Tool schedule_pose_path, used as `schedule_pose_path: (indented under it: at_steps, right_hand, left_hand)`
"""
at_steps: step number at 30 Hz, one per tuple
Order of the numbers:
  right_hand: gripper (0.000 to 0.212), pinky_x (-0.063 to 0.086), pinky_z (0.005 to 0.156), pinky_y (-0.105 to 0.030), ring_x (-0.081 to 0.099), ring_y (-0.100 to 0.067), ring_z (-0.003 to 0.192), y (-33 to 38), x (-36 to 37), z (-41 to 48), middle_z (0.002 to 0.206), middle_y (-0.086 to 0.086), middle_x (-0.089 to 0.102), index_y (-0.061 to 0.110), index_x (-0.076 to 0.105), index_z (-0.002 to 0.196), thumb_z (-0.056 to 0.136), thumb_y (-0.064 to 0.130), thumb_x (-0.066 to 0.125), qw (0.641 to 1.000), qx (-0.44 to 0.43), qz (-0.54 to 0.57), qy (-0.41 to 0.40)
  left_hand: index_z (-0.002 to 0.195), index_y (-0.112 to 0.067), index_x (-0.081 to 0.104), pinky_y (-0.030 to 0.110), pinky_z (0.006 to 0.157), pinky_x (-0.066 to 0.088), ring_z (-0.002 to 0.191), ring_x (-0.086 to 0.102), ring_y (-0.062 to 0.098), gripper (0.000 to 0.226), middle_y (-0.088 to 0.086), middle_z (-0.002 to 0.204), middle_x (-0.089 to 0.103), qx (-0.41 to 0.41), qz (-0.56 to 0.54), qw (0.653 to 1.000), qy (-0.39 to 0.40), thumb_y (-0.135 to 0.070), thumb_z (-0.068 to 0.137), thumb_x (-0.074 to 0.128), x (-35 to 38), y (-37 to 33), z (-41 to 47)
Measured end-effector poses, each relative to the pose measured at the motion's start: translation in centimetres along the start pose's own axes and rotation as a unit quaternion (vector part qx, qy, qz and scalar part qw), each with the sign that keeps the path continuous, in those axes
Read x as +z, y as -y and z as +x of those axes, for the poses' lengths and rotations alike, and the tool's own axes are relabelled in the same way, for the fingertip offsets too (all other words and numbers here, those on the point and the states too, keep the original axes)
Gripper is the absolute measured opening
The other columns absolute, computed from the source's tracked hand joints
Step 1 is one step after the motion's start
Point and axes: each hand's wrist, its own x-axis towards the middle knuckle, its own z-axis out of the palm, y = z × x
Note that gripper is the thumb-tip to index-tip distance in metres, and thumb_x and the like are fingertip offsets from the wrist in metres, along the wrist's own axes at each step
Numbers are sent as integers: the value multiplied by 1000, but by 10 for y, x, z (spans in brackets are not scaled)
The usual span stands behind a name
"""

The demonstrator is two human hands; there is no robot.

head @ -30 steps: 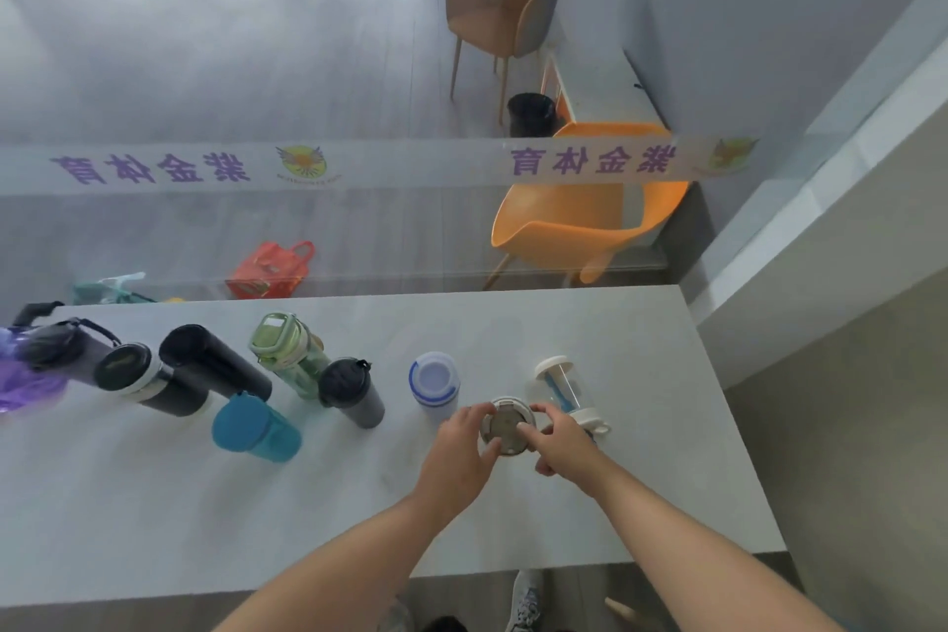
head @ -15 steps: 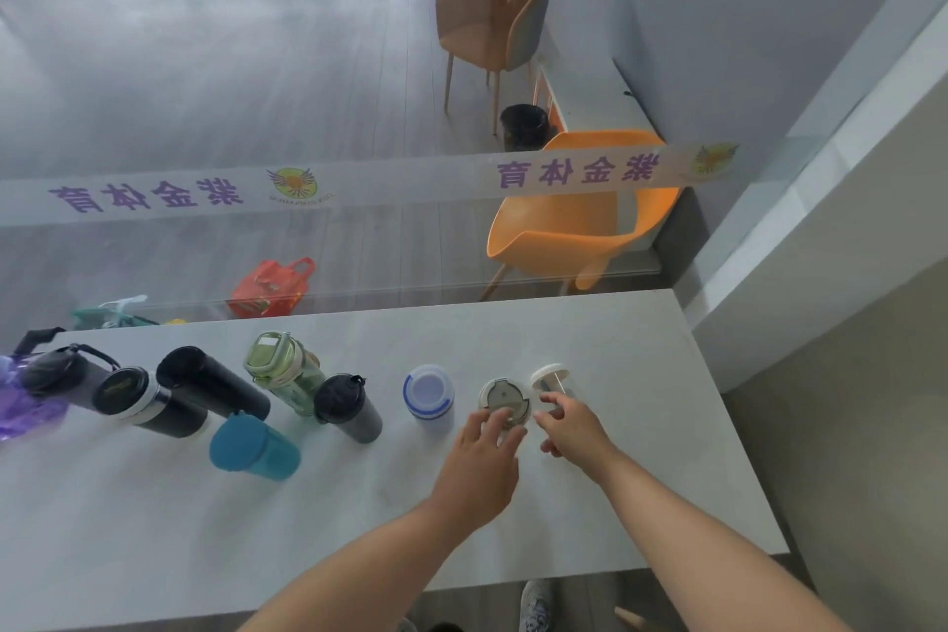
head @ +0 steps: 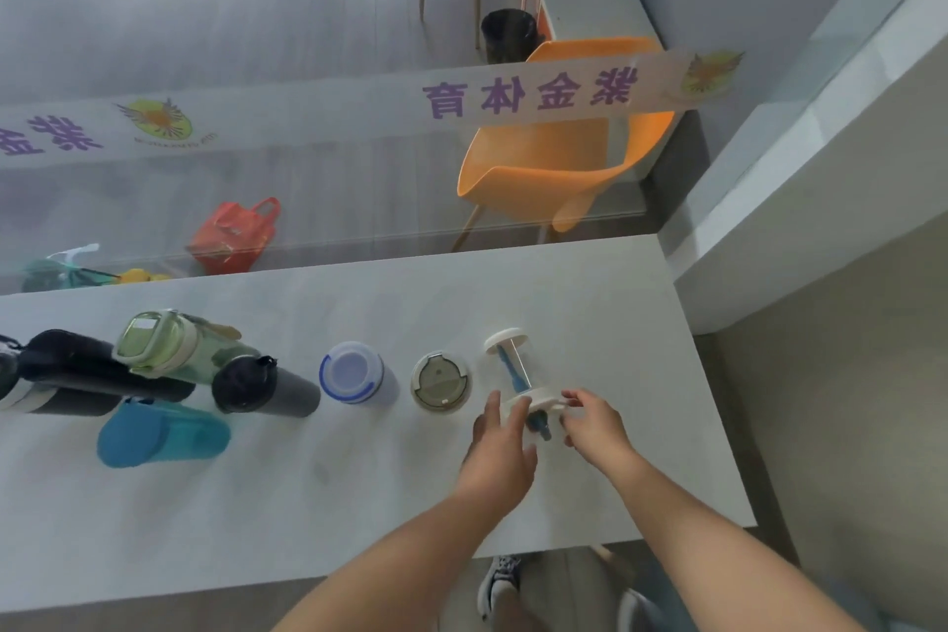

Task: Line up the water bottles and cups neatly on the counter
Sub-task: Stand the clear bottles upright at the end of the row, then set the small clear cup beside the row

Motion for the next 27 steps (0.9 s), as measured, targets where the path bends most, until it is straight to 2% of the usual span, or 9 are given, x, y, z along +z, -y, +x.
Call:
schedule_pose_path:
  at_steps: [4,7,12,16,18,20,23,25,27]
  right_hand:
    - [31,56,92,-46,68,-31,99,-4,3,19,119,-10,69,13,66,127,98,15,55,998,-31,-60,9]
    - [20,57,85,-40,70,-33,90,-2,1,23,102,-10,75,15,75,107,98,18,57,994,-50,-100,15]
    - [23,52,83,-35,67,-29,95,5,-18,12,102,-7,73,16,74,104,101,19,52,985,-72,-144,56]
    - [28,44,66,-29,59,-23,76,23,-38,-1,90,-7,69,17,68,84,97,11,45,984,-80,-136,78]
    - [26,41,63,-28,56,-21,73,36,-48,-5,88,-11,69,11,70,87,99,14,48,984,-87,-132,81]
    - [27,39,65,-30,55,-23,76,47,-55,-7,87,-16,67,4,65,81,100,15,50,982,-95,-143,75]
    - [37,33,62,-30,51,-23,74,61,-60,-8,75,-10,57,15,48,62,98,17,52,979,-112,-166,50]
    - [36,34,62,-30,51,-23,73,68,-61,-9,75,-9,58,16,50,61,97,17,53,978,-115,-169,42]
    - [26,38,66,-28,55,-22,77,71,-62,-11,83,-11,66,13,62,72,97,16,53,980,-110,-163,39]
  left_hand:
    - [141,-38,24,37,106,39,138,32,28,55,2,161,4,-20,-37,999,-1,-25,95,52,17,4,10]
    - [139,-38,26,36,107,39,137,34,26,55,1,160,4,-15,-49,999,-9,-22,94,53,21,5,10]
    - [139,-44,24,37,106,39,134,32,26,57,-5,157,8,16,-21,999,-36,-27,94,54,8,-4,10]
    - [139,-46,22,41,107,37,138,24,26,57,-3,160,8,43,15,997,-58,-33,93,53,-13,-21,13]
    - [143,-44,22,41,109,35,139,22,27,57,0,161,7,49,32,997,-60,-35,94,51,-22,-27,14]
    - [147,-41,20,40,110,35,140,23,28,61,1,162,7,54,35,996,-60,-34,95,50,-31,-31,17]
    - [148,-32,22,41,108,35,134,31,32,59,1,159,15,50,36,997,-52,-32,96,50,-42,-34,21]
    - [146,-25,28,41,105,37,128,38,32,55,0,154,24,51,54,996,-47,-31,96,49,-46,-34,22]
    - [143,-21,32,38,104,37,123,41,32,52,1,148,32,58,84,994,-50,-30,95,49,-49,-34,23]
